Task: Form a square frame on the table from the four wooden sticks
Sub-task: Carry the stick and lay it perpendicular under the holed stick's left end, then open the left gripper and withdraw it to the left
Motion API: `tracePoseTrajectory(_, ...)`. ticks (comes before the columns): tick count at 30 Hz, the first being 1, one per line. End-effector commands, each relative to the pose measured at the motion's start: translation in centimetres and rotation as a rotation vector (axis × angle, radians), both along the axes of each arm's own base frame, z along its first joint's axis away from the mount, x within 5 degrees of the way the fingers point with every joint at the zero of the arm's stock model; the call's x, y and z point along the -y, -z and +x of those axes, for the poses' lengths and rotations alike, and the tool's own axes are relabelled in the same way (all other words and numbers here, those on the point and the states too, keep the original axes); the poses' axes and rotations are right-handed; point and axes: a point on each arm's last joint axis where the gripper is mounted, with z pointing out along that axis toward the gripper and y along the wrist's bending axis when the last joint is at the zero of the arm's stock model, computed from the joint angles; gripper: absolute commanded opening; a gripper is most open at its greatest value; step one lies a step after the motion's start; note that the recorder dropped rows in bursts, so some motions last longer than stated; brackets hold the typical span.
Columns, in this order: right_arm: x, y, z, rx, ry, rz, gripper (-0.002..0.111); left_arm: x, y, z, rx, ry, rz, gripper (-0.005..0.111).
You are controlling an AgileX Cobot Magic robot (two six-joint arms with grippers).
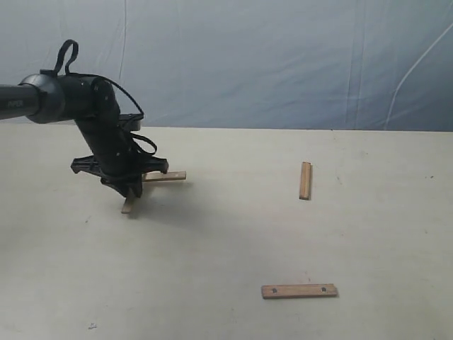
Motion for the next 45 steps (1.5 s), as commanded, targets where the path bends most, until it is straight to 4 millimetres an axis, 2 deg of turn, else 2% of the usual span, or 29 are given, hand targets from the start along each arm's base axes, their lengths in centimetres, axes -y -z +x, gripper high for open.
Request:
tracePoseTrajectory(1, 0.0, -0.1, 0.0, 0.011, 0.004, -0.005, -0.001, 3.7, -0.7, -1.4, -0.036, 0.013, -0.020, 0.000)
tracePoseTrajectory(8, 0.0, -0.1, 0.0, 0.011, 0.004, -0.005, -0.001, 10.1, -0.5, -3.9, -0.003, 0.026, -0.026, 0.000)
tracePoseTrajectory(12, 0.0, -0.1, 0.0, 0.011, -0.009, -0.005, -0.001, 11.7, 0.2, -5.0, 0.005, 0.020, -0.044, 0.000)
tracePoseTrajectory(15, -0.1, -0.1, 0.0, 0.012, -0.014, -0.005, -0.001, 11.6, 0.6, -5.3, -0.016, 0.010, -0.032, 0.004)
tracePoseTrajectory(17, -0.1, -0.1, 0.0, 0.012, -0.014, -0.005, -0.001, 11.5, 0.7, -5.4, -0.022, 0.011, -0.022, 0.017)
tracePoseTrajectory(19, -0.1, -0.1, 0.0, 0.008, -0.013, -0.004, -0.001, 11.4, 0.7, -5.4, -0.022, -0.004, -0.017, 0.042)
tracePoseTrajectory(21, -0.1, -0.1, 0.0, 0.008, -0.013, -0.004, -0.001, 11.4, 0.3, -5.3, -0.008, -0.006, -0.025, 0.061)
tracePoseTrajectory(22, -0.1, -0.1, 0.0, 0.008, -0.013, -0.004, -0.001, 11.2, -0.2, -5.2, 0.001, -0.010, -0.030, 0.064)
tracePoseTrajectory(23, -0.1, -0.1, 0.0, 0.008, -0.013, -0.004, -0.001, 10.8, -1.6, -5.1, 0.026, -0.012, -0.036, 0.062)
tracePoseTrajectory(24, -0.1, -0.1, 0.0, 0.008, -0.013, -0.004, -0.001, 10.4, -2.6, -5.0, 0.050, -0.007, -0.028, 0.054)
tracePoseTrajectory(25, -0.1, -0.1, 0.0, 0.008, -0.013, -0.004, -0.001, 9.7, -4.9, -5.1, 0.101, 0.009, 0.001, 0.036)
tracePoseTrajectory(27, -0.1, -0.1, 0.0, 0.008, -0.013, -0.004, -0.001, 7.9, -8.1, -5.7, 0.162, 0.027, 0.051, 0.001)
tracePoseTrajectory(30, -0.1, -0.1, 0.0, 0.008, -0.013, -0.004, -0.001, 5.0, -9.6, -7.0, 0.173, 0.041, 0.047, 0.000)
tracePoseTrajectory(33, -0.1, -0.1, 0.0, 0.008, -0.013, -0.004, -0.001, 1.0, -10.8, -8.7, 0.188, 0.018, 0.000, 0.000)
tracePoseTrajectory(36, -0.1, -0.1, 0.0, 0.012, -0.013, -0.005, -0.001, -3.5, -11.8, -11.1, 0.241, -0.057, -0.055, 0.000)
tracePoseTrajectory(39, -0.1, -0.1, 0.0, 0.012, -0.013, -0.005, -0.001, -7.4, -12.7, -14.3, 0.350, -0.139, -0.091, 0.000)
tracePoseTrajectory(42, -0.1, -0.1, 0.0, 0.012, -0.013, -0.005, -0.001, -9.5, -13.9, -18.0, 0.490, -0.203, -0.088, 0.000)
tracePoseTrajectory(45, -0.1, -0.1, 0.0, 0.012, -0.013, -0.005, -0.001, -9.8, -15.6, -21.7, 0.651, -0.279, -0.168, 0.000)
